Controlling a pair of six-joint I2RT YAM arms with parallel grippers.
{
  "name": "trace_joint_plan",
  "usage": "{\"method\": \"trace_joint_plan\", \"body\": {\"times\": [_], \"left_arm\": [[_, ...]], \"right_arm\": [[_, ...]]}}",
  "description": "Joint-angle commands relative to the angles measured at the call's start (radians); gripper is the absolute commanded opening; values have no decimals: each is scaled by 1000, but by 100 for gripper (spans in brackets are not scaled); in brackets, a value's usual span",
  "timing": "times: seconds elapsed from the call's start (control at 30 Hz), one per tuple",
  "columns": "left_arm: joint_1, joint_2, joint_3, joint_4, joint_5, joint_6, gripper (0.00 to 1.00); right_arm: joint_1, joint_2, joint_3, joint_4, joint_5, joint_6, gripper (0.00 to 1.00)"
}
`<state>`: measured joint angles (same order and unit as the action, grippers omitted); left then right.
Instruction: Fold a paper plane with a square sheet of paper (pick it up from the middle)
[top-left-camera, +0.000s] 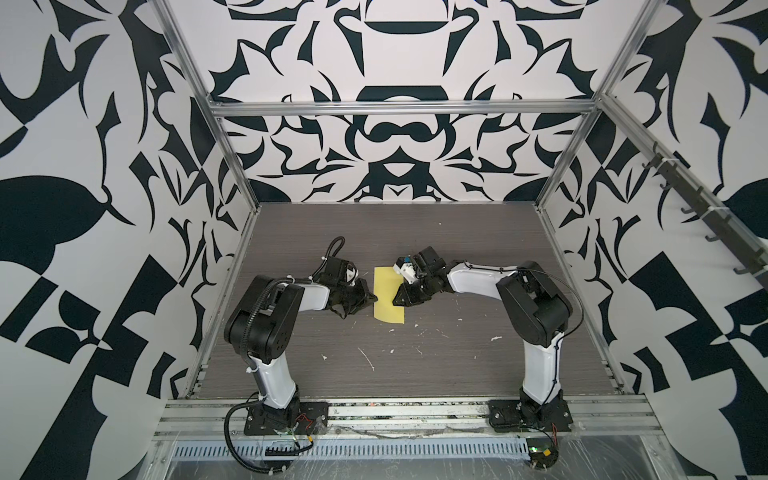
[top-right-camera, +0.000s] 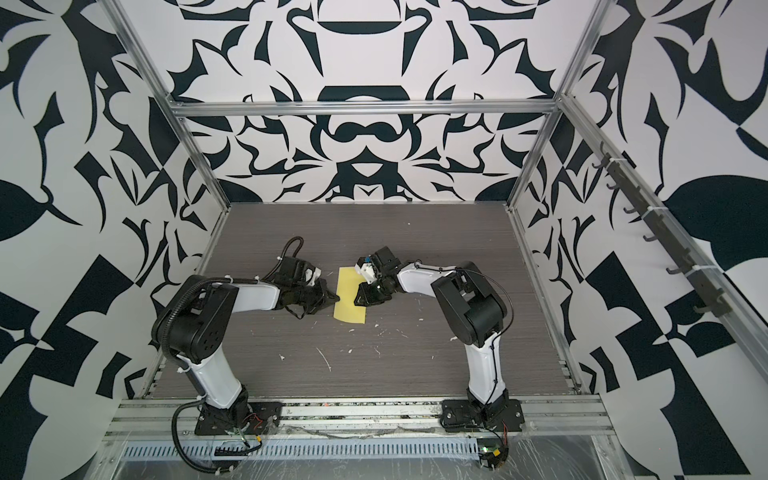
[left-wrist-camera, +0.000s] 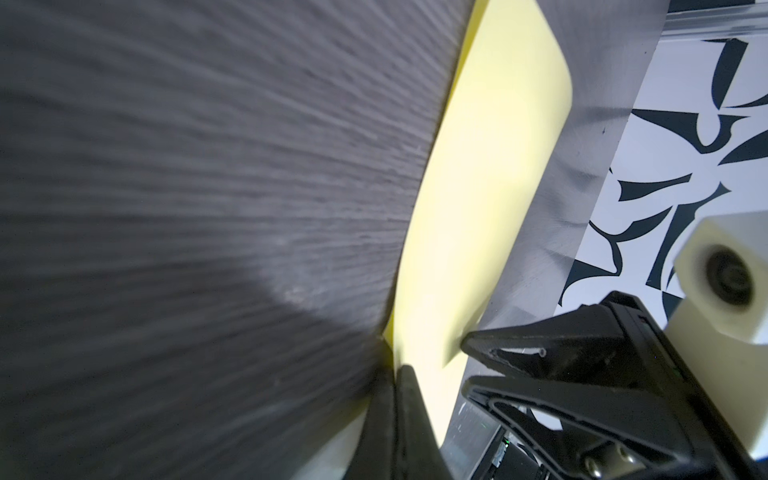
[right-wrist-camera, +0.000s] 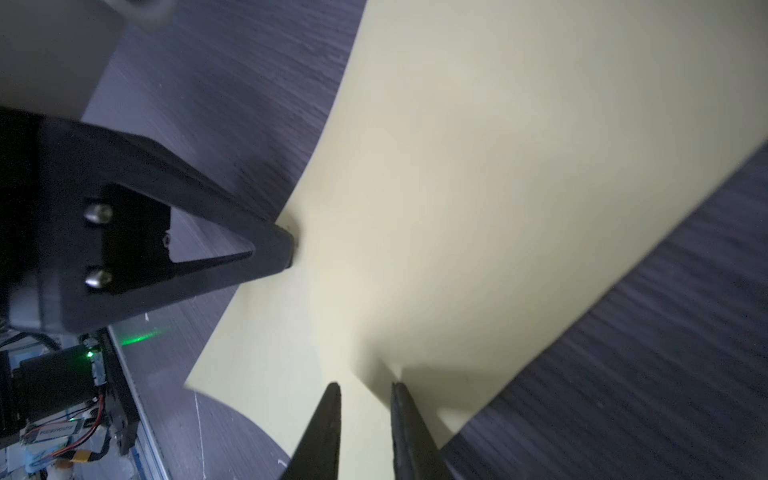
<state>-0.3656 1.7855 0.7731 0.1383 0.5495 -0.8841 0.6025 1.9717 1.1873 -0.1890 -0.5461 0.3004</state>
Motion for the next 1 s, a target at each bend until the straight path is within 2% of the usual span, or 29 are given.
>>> {"method": "trace_joint_plan", "body": {"times": [0.0, 0.13, 0.27, 0.37, 0.63, 0.97], "left_arm": [[1, -40, -16, -50, -26, -55, 0], [-18, -94, -29, -100, -74, -141, 0], [-55, -126, -16, -162, -122, -199, 0], [-72, -142, 3, -212, -158, -224, 0], [-89, -141, 38, -264, -185, -255, 0], [-91, -135, 44, -270, -182, -271, 0]], "right_arm": [[-3, -117, -29, 23, 66, 11, 31], [23, -244, -144, 108, 188, 15, 47], [93, -347, -243, 190, 332, -42, 53], [167, -398, -297, 252, 420, -102, 53], [333, -425, -384, 400, 529, -248, 53], [392, -312, -350, 459, 522, -277, 49]]}}
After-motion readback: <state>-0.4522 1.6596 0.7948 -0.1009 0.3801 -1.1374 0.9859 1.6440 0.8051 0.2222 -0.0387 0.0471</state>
